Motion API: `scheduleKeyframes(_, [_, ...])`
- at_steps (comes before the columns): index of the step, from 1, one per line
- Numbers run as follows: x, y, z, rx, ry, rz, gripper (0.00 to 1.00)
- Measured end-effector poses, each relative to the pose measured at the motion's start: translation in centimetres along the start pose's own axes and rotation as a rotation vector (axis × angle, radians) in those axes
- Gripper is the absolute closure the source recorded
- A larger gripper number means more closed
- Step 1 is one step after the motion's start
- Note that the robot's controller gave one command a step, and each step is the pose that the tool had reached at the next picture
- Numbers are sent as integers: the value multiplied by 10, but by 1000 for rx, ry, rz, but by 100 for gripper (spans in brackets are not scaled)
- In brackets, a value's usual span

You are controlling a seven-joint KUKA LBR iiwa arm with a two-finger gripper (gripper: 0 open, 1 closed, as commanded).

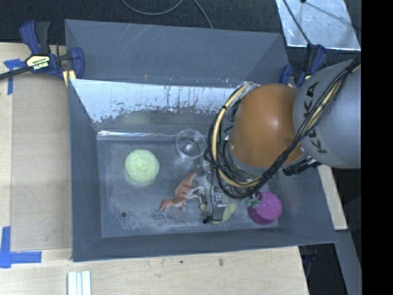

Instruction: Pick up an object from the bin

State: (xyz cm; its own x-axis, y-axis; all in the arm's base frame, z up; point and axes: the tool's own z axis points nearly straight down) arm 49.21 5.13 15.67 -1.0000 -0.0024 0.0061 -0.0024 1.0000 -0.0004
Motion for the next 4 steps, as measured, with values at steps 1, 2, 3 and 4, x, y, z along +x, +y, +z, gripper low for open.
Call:
scheduleKeyframes(1, [-2,0,-5,-1,-9,2,0])
scheduleKeyframes(2, [-2,-49,72,-1,-13,50,0])
scheduleKeyframes(3, [-3,-59,99,1,-12,-105,0])
scheduleKeyframes(4, [5,-76,86,1,-15,-288,0])
